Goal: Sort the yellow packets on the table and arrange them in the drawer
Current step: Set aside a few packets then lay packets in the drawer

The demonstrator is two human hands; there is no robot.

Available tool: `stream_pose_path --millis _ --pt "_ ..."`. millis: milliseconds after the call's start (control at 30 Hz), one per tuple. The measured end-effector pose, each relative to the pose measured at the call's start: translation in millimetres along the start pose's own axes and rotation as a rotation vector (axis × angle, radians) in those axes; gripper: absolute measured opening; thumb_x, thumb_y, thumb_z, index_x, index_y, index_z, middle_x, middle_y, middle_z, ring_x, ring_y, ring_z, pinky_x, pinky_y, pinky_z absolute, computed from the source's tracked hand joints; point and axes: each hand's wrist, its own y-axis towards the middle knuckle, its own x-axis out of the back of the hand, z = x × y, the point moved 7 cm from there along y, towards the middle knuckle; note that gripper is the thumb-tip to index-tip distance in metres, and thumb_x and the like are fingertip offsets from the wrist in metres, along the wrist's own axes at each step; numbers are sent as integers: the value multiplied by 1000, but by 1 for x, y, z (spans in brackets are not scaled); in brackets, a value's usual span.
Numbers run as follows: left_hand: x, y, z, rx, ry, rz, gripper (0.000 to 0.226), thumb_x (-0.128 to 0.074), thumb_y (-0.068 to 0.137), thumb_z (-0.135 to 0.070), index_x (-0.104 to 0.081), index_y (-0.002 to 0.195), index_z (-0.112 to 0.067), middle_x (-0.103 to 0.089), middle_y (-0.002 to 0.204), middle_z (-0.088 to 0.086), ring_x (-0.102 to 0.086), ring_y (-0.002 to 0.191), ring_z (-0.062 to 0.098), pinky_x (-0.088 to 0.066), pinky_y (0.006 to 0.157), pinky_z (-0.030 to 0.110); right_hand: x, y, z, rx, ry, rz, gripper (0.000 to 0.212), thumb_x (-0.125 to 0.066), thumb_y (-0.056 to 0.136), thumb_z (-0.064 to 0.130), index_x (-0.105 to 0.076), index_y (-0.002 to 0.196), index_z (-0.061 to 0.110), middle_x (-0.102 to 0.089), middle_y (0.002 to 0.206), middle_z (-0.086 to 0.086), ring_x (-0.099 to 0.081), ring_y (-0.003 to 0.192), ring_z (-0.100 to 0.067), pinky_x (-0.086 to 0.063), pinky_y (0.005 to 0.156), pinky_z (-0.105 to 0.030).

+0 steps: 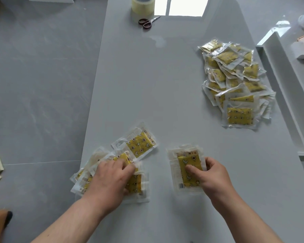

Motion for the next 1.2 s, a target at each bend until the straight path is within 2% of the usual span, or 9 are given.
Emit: stream_pose_path --millis 133,200,267,333,500,600,867,967,1200 --pt "6 -2 2 39 -28 -65 122 -95 20 -38 -49 131 -12 -55 70 -7 -58 61 20 -50 58 33 1 -6 -1 -13 38 22 15 -76 81 0 -70 93 6 -77 83 -11 -75 76 -26 -59 63 -35" --pt "8 -4 -1 93 -55 -1 103 -93 42 -38 -46 131 -18 -62 86 -7 -64 78 21 -51 69 34 1 -9 0 -18 57 46 15 -74 83 1 -70 97 7 -77 87 -11 -75 81 -28 -60 68 -39" --pt "13 -5 3 182 -196 59 57 -79 72 -34 -49 121 -32 -59 108 -12 -61 101 20 -48 81 34 0 -11 2 -24 72 68 16 -71 87 4 -70 102 7 -77 93 -14 -73 86 -30 -60 76 -43" --pt "15 -8 8 269 -383 100 32 -73 77 -29 -54 103 -30 -59 101 -17 -60 98 16 -50 78 33 -2 -16 6 -43 99 95 15 -67 90 6 -68 105 7 -75 97 -17 -71 86 -29 -58 78 -44" --pt "29 -27 23 582 -1212 -15 23 -70 83 0 -63 97 -17 -72 79 -3 -67 72 15 -53 60 26 -6 -42 37 -136 239 121 13 -54 92 0 -63 99 4 -70 84 -11 -66 80 -29 -55 67 -38" --pt "54 -39 21 693 -1586 -12 23 -63 86 6 -59 108 -2 -74 88 14 -69 77 29 -57 71 46 -2 -66 67 -146 345 102 13 -52 90 -2 -62 96 3 -66 88 -18 -64 83 -33 -53 70 -42" --pt "177 -83 1 534 -1925 -141 52 -77 67 -1 -57 113 12 -70 99 30 -72 70 31 -61 55 41 12 -174 159 -61 523 93 22 -53 90 -8 -64 109 -4 -73 102 -25 -71 90 -39 -58 77 -50" --pt "226 -107 -13 431 -1948 -114 67 -94 41 -13 -68 98 10 -72 89 27 -73 70 34 -61 57 44 28 -225 193 -28 523 54 23 -55 89 -8 -66 109 -5 -73 102 -25 -70 96 -42 -56 84 -54" --pt "306 -178 -56 313 -1914 77 53 -78 58 8 -64 109 11 -67 103 35 -71 82 44 -59 67 54 73 -353 250 54 477 -17 21 -57 91 -5 -67 110 -2 -75 100 -21 -72 95 -38 -58 83 -50"
